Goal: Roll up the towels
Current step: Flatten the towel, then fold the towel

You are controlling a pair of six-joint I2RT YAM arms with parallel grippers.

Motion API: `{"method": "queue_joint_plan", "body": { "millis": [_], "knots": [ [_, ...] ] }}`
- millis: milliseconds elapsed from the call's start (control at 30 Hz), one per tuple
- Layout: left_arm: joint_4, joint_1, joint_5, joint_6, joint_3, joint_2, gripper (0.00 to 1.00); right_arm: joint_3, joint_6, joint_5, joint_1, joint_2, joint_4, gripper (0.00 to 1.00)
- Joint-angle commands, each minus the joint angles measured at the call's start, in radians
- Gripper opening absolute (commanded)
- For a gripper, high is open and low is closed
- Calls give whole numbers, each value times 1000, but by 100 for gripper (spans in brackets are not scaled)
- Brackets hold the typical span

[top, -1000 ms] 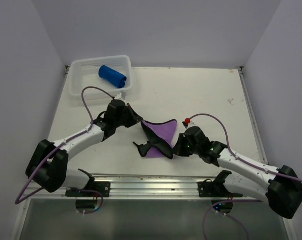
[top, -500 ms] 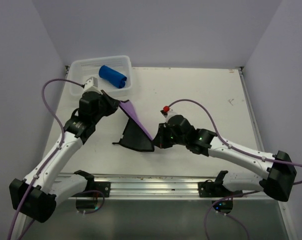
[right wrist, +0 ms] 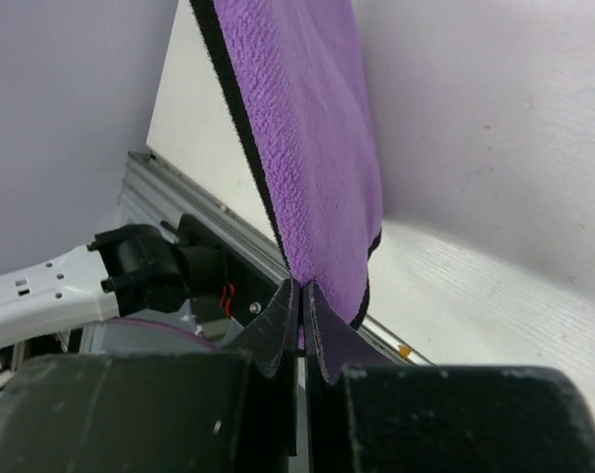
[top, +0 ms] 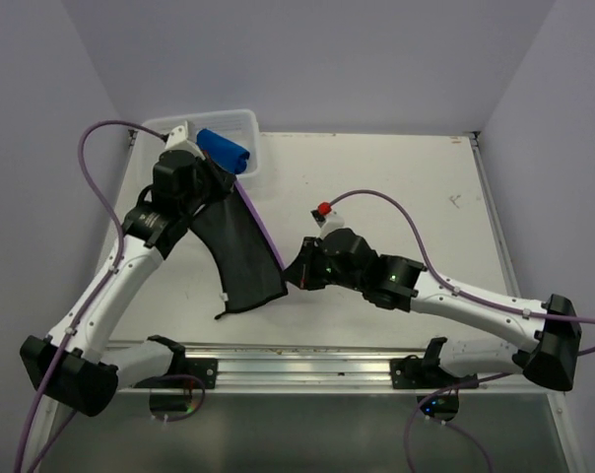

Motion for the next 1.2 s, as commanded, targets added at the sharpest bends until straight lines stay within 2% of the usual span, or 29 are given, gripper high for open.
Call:
{"method": "queue_joint_plan", "body": {
  "millis": [0,67,267,400,600,1000,1167],
  "knots": [
    [107,13,92,45,-22,93,0,-101,98,91,7,-74,-65,0],
    [171,5,171,64,-42,171,0,-178,126,122,6,-91,-56,0],
    [256,-126,162,91,-16,352,0,-317,161,160,-12,-103,-68,0],
    [259,-174,159,87,71,478,0,-322,153,254,-14,-131,-175,0],
    [279,-191,165,92,119,558,0,-320,138,344,-22,-189,-280,0],
    [247,-187,153,153,149,570,0,-248,69,220,-22,-54,-134,0],
    [207,-141,182,155,139,570,0,-193,51,140,-20,7,-86,0]
  ]
}}
